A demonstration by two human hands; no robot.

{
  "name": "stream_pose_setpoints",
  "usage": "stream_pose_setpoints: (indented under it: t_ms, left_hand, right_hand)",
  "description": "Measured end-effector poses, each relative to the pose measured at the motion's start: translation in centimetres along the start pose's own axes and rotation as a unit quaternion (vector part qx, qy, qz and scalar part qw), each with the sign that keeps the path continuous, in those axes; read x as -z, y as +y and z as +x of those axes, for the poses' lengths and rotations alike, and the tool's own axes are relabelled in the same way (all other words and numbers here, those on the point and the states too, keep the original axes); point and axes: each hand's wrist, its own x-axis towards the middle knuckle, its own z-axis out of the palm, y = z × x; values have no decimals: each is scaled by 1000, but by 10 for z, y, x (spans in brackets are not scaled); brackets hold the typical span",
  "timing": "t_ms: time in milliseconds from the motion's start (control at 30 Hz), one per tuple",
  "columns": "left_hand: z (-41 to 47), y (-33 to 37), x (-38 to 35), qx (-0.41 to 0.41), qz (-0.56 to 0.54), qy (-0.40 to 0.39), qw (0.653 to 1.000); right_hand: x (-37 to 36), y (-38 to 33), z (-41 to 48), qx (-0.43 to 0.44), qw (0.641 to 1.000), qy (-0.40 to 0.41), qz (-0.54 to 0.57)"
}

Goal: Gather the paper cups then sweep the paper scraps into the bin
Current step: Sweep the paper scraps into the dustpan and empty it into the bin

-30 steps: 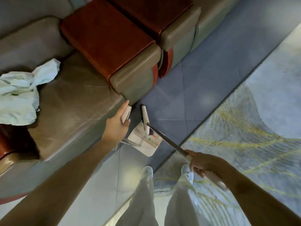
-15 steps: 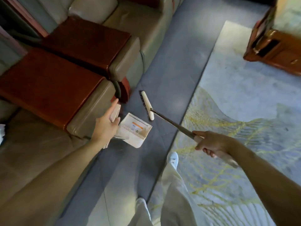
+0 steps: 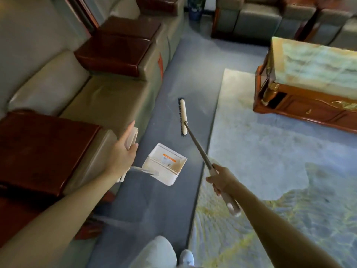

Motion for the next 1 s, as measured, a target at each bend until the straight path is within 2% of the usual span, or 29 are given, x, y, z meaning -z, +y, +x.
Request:
stream_pose_setpoints:
  t_ms: [100, 267, 367, 533, 633, 800, 1000]
  left_hand:
    - [94, 12, -27, 1, 23, 19, 1000]
    - [226, -8, -86, -2, -13, 13, 1000]
    - [280, -21, -107, 36, -18, -3, 999]
    - [333, -31, -123, 92, -33, -33, 995]
    - [354, -42, -132, 138, -34, -15, 990]
    - [374, -59, -130, 213, 32, 18, 976]
    - [402, -85, -135, 224, 47, 8, 973]
  right_hand:
    - [35, -64, 66, 12, 1000, 6, 9]
    - [72, -151, 192, 29, 1000, 4, 5]
    - [81, -190, 257, 25, 1000, -7, -1]
    - [100, -248, 345, -15, 997, -68, -13]
    - [110, -270, 400, -17, 993, -111, -27]
    - [106, -297, 452, -31, 985, -168, -41]
    - [68, -313, 488, -54, 978, -201, 29]
